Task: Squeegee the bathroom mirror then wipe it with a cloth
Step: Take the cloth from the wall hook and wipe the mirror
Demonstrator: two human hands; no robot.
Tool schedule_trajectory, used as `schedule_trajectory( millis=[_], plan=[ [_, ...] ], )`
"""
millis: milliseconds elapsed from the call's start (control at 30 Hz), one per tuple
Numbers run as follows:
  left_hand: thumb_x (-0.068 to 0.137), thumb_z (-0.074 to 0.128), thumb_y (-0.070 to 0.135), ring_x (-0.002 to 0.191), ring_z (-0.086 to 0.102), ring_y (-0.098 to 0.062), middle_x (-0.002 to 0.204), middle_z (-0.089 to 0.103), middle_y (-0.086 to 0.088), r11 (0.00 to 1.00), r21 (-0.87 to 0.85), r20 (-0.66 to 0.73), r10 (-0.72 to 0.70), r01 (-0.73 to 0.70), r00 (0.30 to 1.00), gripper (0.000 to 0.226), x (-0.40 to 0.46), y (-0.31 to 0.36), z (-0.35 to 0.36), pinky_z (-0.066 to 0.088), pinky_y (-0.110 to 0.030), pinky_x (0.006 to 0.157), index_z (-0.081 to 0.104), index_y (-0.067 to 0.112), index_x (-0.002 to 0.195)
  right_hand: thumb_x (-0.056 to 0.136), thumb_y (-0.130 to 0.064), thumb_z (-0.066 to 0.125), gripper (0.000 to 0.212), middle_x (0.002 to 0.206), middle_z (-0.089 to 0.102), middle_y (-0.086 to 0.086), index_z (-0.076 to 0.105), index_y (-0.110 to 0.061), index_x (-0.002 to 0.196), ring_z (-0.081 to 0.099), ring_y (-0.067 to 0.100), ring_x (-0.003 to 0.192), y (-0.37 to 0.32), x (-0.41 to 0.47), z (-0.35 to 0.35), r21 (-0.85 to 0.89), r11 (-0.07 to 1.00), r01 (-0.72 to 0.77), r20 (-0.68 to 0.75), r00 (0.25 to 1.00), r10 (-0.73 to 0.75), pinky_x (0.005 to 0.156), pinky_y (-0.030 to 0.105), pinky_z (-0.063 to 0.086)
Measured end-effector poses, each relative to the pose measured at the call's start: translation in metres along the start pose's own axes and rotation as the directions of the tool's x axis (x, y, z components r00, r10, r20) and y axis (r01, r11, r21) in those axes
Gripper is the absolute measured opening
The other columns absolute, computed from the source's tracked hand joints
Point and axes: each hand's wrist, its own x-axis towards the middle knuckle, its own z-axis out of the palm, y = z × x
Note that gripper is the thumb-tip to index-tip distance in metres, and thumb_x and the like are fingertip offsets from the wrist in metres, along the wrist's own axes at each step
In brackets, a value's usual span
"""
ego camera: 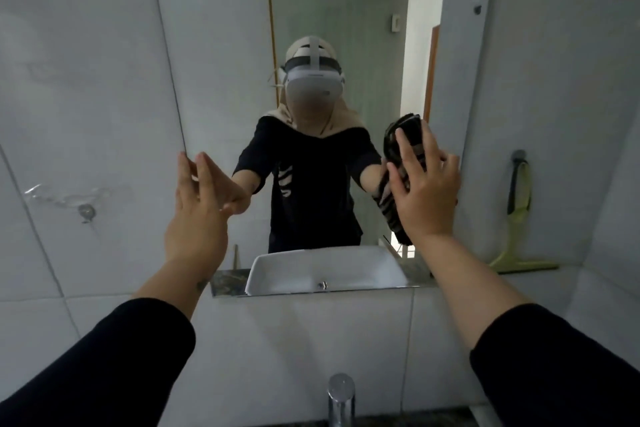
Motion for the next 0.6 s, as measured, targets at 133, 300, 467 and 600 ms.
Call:
schedule_trajectory(
  millis=[133, 300, 467, 600],
  plan=[
    [0.088, 0.058, 0.004, 0.144, 0.020, -0.033, 0.158, -0.021, 0.001, 1.000, 0.010, -0.002, 0.026, -0.026, 1.000, 0.098, 0.000, -0.005, 0.003, 0.050, -0.050, 0.081, -0.016, 0.026, 0.148, 0.099, -0.036, 0.043, 0.042, 0.144, 0.045, 0.012, 0.049, -0.023, 0.138, 0.047, 0.035, 0.094, 0.025, -0.016, 0.001, 0.007, 0.987, -0.163, -0.038, 0.986, 0.163, 0.077, 0.042, 0.044],
    [0.090, 0.059, 0.012, 0.143, 0.021, -0.031, 0.157, -0.023, 0.007, 0.999, 0.032, -0.018, 0.025, -0.024, 1.000, 0.098, 0.002, -0.010, 0.005, 0.051, -0.050, 0.078, -0.019, 0.030, 0.147, 0.099, -0.034, 0.046, 0.041, 0.141, 0.048, 0.017, 0.052, -0.019, 0.136, 0.049, 0.037, 0.090, 0.036, -0.054, 0.009, 0.017, 0.963, -0.268, -0.081, 0.960, 0.269, 0.083, 0.037, 0.039],
    [0.092, 0.056, 0.017, 0.144, 0.019, -0.027, 0.158, -0.021, 0.008, 0.999, 0.027, -0.036, 0.024, -0.023, 0.999, 0.092, 0.003, -0.014, 0.007, 0.049, -0.049, 0.082, -0.016, 0.030, 0.148, 0.098, -0.032, 0.049, 0.041, 0.144, 0.045, 0.014, 0.050, -0.021, 0.137, 0.046, 0.036, 0.090, 0.008, -0.091, 0.019, 0.022, 0.970, -0.240, -0.061, 0.969, 0.241, 0.079, 0.040, 0.041],
    [0.092, 0.057, 0.021, 0.145, 0.016, -0.023, 0.157, -0.021, 0.012, 0.999, 0.009, -0.049, 0.044, -0.044, 0.998, 0.091, 0.004, -0.017, 0.005, 0.049, -0.047, 0.086, -0.014, 0.032, 0.148, 0.096, -0.032, 0.050, 0.042, 0.147, 0.042, 0.011, 0.050, -0.023, 0.138, 0.046, 0.033, 0.095, -0.032, -0.102, 0.026, 0.034, 0.986, -0.162, -0.031, 0.986, 0.163, 0.077, 0.042, 0.044]
  ],
)
